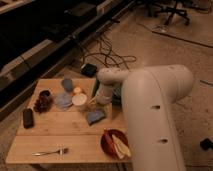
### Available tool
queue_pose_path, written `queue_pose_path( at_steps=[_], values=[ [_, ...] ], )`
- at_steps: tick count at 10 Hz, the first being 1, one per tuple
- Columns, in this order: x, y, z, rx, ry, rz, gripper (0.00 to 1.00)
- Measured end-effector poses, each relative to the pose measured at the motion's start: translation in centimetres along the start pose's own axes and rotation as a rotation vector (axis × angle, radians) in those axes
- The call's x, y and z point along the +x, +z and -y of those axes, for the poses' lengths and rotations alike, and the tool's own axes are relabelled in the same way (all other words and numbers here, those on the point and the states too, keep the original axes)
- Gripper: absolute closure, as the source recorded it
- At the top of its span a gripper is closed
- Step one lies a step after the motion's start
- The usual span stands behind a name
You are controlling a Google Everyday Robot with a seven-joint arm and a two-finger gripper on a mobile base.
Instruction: Place sponge in paper cup
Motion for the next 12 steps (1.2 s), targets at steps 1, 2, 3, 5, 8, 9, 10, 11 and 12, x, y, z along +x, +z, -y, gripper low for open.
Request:
queue_pose_path(
  at_steps=[1,2,3,5,8,9,10,11,12],
  values=[
    [0.1,0.5,-0.1,0.008,0.001,-0.002,0.20],
    [0.1,1.0,-0.1,0.017,0.000,-0.004,0.20],
    [0.2,1.3,-0.4,0.024,-0.002,-0.005,0.20],
    [0.3,1.9,-0.4,0.043,0.000,-0.010,0.23],
    [0.5,2.2,-0.5,0.068,-0.005,-0.016,0.51],
    [0.5,2.3,-0.6,0.077,-0.007,-0.018,0.62],
    [0.6,2.2,-0.7,0.085,-0.010,-0.016,0.72],
    [0.8,1.8,-0.8,0.089,-0.015,-0.014,0.83],
    [1.0,1.2,-1.0,0.093,-0.023,-0.009,0.91]
  ],
)
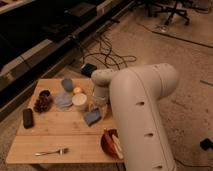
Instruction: Place sponge in paper cup
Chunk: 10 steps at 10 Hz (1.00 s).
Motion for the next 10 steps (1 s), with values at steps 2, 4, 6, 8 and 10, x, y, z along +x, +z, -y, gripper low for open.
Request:
queue_pose_path(
  at_steps=[2,4,6,8,10],
  values=[
    [1.1,-2.1,-0.4,-0.001,-0.028,0.014,1.00],
    [2.7,-5.3,-0.9,-0.024,-0.077,0.022,1.00],
    [3.8,-8.1,-1.4,-0.058,-0.119,0.023,1.00],
    [3.9,-10.6,-1.7,-0.095,-0.142,0.032,1.00],
    [2.9,-12.8,-2.4,-0.114,-0.153,0.042,1.00]
  ],
)
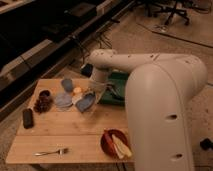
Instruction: Place sponge in paper cup
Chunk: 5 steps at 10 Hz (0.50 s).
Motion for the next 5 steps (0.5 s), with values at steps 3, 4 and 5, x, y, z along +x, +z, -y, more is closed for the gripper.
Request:
queue_pose_path(
  at_steps=[3,4,5],
  values=[
    [-2.0,-1.4,-0.9,-0.034,-0.002,-0.016,1.00],
    [-2.5,-1.4,-1.2,-0.046,-0.005,-0.036,1.00],
    [-2.9,-1.1,-1.7,-0.057,-0.009,-0.064,1.00]
  ],
)
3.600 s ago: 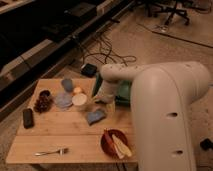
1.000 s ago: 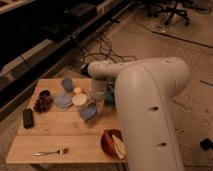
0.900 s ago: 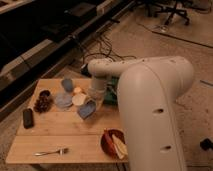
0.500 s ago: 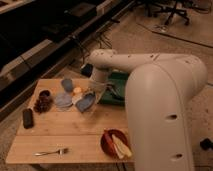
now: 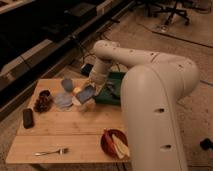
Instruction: Place sponge in paper cup
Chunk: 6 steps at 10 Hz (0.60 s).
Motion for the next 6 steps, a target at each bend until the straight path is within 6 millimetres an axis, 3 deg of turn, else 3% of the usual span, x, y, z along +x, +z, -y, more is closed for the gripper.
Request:
queue_pose_path(
  at_steps=[6],
  values=[
    [-1.0,2.8,-2.9,-0.004,-0.033,-0.125,1.00]
  ],
)
